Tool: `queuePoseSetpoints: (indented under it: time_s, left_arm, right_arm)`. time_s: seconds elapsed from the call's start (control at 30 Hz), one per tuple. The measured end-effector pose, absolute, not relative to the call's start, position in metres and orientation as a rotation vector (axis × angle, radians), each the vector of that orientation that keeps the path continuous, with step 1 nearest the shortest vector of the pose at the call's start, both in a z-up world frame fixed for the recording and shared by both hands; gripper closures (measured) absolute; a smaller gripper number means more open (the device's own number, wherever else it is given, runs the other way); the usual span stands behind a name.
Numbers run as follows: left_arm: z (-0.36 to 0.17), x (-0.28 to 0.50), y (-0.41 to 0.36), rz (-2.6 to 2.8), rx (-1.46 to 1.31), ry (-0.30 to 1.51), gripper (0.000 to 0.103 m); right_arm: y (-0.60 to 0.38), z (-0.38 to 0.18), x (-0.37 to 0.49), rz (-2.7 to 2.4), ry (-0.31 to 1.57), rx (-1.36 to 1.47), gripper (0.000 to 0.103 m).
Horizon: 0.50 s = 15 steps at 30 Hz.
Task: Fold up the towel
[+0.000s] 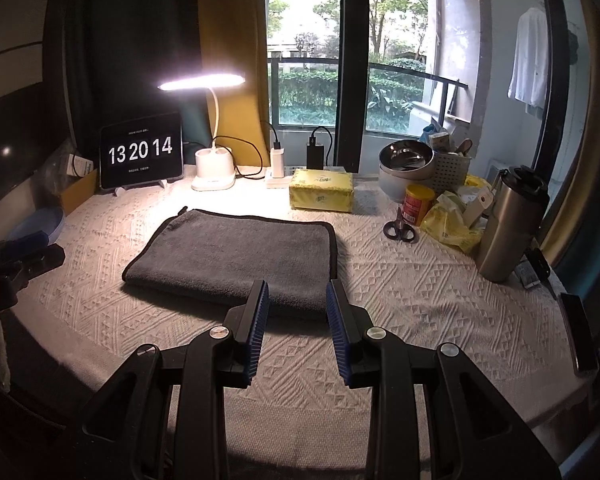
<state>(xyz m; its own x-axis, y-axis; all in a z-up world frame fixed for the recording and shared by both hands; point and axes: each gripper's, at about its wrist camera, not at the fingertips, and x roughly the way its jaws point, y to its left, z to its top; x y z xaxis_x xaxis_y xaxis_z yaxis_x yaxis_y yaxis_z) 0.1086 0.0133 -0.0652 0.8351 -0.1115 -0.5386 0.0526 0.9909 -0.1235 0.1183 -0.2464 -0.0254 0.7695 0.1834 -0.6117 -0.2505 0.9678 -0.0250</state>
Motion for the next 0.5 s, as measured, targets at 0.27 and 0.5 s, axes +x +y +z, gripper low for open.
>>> queuePoseSetpoints:
  time_s: [0.27,0.5]
  left_arm:
    - [-0.062,0.082,0.014,-0.076,-0.102,0.578,0.030]
    - [-0.052,0.058,0.014,-0.061,-0.089,0.550,0.023]
  right_arm:
    - [-0.247,-0.020,0.093,0.228,0.634,-0.106,0.071]
    - [-0.254,-0.003,0.063,0.213,0.579,-0.104,0.071]
